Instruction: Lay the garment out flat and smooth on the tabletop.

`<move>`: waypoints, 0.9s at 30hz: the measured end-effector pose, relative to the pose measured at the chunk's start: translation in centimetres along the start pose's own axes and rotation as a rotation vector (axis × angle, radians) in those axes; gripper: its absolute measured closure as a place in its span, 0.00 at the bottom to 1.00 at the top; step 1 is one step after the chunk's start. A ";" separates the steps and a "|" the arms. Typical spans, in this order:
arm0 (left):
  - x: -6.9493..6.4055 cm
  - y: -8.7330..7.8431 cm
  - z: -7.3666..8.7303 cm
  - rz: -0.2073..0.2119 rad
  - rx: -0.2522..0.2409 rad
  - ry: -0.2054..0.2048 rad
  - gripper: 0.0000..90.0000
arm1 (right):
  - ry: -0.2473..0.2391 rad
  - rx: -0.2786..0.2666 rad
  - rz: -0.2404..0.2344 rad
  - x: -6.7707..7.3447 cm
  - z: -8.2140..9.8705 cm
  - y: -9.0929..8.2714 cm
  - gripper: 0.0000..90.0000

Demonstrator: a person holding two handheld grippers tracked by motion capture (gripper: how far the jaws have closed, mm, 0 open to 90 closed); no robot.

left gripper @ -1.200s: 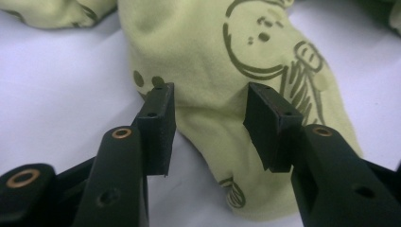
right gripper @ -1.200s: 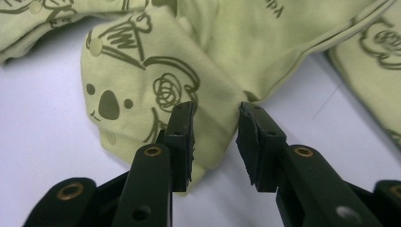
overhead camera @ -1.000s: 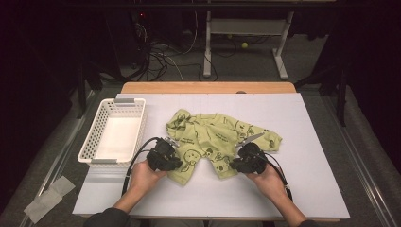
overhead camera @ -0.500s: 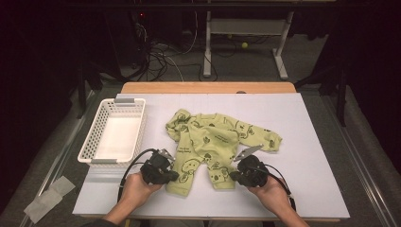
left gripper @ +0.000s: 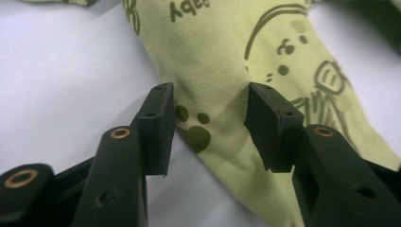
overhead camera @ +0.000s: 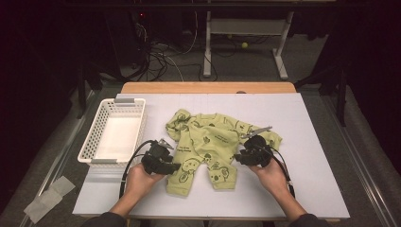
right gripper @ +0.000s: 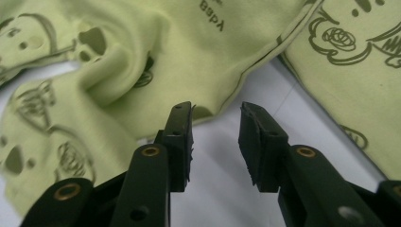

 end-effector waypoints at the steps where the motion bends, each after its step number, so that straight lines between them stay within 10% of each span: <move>1: 0.0 0.0 0.0 0.004 -0.001 -0.003 0.55 | 0.007 0.002 0.002 -0.1 -0.1 0.2 0.71; 10: -0.3 0.2 0.0 0.053 -0.006 0.000 0.73 | 0.008 0.020 -0.019 -0.2 -0.9 1.8 0.97; 16: -1.0 0.0 0.2 0.077 0.007 0.028 0.89 | -0.012 0.015 0.047 -1.8 -1.7 0.7 0.98; 27: -2.5 -0.8 1.4 0.111 0.026 0.074 0.88 | 0.009 -0.022 0.111 -3.6 -1.9 -1.3 0.86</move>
Point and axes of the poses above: each handheld gripper's, and its own axes: y roughly forward along the jaws, z roughly out of its underside, x roughly to its left, the point moved 10 cm from there along y, roughly forward along the jaws, and after that the axes turned 7 degrees about -y, right-handed, at the moved point
